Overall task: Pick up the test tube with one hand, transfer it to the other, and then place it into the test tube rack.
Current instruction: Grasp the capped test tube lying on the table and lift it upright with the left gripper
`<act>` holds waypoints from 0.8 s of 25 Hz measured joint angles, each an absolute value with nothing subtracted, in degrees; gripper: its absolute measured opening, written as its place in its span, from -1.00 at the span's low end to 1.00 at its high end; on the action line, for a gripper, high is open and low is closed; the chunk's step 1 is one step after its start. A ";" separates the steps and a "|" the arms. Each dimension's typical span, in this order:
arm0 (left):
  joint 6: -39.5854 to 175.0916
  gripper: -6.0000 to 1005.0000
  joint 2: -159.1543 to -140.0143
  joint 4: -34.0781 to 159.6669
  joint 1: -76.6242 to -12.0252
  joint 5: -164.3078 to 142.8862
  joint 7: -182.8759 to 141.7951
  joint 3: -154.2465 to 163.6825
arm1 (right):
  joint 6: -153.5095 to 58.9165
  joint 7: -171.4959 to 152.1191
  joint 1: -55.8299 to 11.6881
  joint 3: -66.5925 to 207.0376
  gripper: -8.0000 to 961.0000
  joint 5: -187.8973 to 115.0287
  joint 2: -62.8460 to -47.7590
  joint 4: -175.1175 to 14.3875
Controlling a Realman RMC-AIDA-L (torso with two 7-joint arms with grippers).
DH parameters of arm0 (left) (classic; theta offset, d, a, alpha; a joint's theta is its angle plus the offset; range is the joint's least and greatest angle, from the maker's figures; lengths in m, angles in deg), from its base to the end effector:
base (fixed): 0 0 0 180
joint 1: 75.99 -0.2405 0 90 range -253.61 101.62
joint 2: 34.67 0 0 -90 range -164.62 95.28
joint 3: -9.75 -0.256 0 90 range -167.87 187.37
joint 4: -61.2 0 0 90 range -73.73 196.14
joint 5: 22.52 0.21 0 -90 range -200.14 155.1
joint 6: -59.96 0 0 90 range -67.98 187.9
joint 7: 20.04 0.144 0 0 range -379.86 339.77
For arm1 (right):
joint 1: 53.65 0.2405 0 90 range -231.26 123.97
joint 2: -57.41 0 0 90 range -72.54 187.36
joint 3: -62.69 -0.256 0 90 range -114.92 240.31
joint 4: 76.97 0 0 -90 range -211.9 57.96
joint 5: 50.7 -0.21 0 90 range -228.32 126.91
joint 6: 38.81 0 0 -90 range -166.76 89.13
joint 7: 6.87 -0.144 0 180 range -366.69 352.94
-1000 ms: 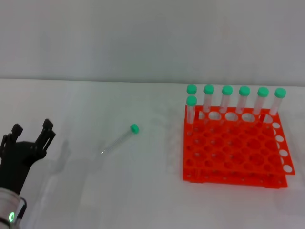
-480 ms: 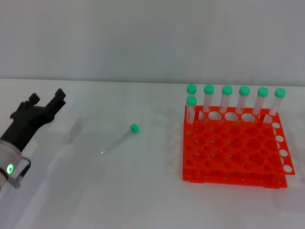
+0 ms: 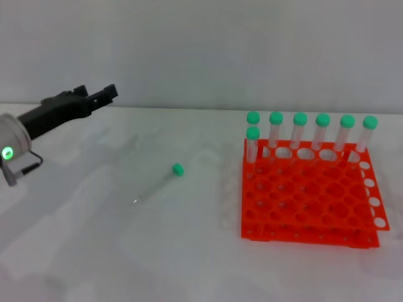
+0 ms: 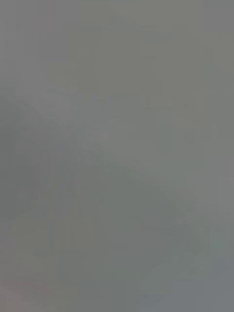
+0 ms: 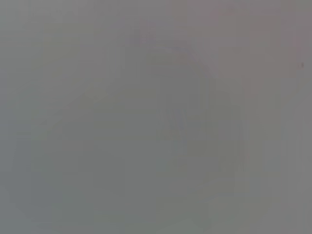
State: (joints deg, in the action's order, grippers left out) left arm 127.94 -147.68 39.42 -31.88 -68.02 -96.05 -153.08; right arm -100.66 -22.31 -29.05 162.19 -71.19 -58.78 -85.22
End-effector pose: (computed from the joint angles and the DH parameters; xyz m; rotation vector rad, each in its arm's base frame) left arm -0.3039 0.4168 0.0666 -1.9406 -0.9574 -0.8521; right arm 0.3588 0.3433 0.0296 -1.5023 0.6102 0.6574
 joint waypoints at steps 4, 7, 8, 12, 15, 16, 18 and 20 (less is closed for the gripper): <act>131.23 0.75 -146.58 32.38 -26.62 -55.18 -106.47 -153.21 | -100.68 -22.26 -28.81 162.18 0.75 -71.43 -58.78 -85.23; 133.21 0.74 -145.44 30.69 -22.92 -46.83 -110.53 -153.22 | -100.64 -22.25 -28.57 162.19 0.75 -71.45 -58.78 -85.24; 133.89 0.74 -145.03 30.39 -21.59 -43.59 -111.66 -153.23 | -100.63 -22.25 -28.54 162.18 0.75 -71.46 -58.78 -85.23; 136.80 0.74 -144.14 29.83 -17.02 -33.31 -114.87 -153.25 | -100.60 -22.25 -28.48 162.19 0.75 -71.46 -58.78 -85.23; 138.69 0.74 -144.19 29.79 -14.04 -26.29 -116.70 -153.28 | -100.46 -22.25 -28.42 162.19 0.75 -71.45 -58.78 -85.24; 138.94 0.74 -144.39 29.80 -13.18 -24.15 -117.21 -153.28 | -100.43 -22.25 -28.40 162.18 0.75 -71.46 -58.78 -85.23; 138.86 0.74 -145.30 29.80 -11.09 -18.69 -118.32 -153.29 | -100.39 -22.25 -28.35 162.18 0.75 -71.45 -58.78 -85.23; 138.60 0.74 -145.91 29.76 -9.63 -14.78 -119.27 -153.29 | -100.38 -22.25 -28.31 162.18 0.75 -71.45 -58.78 -85.23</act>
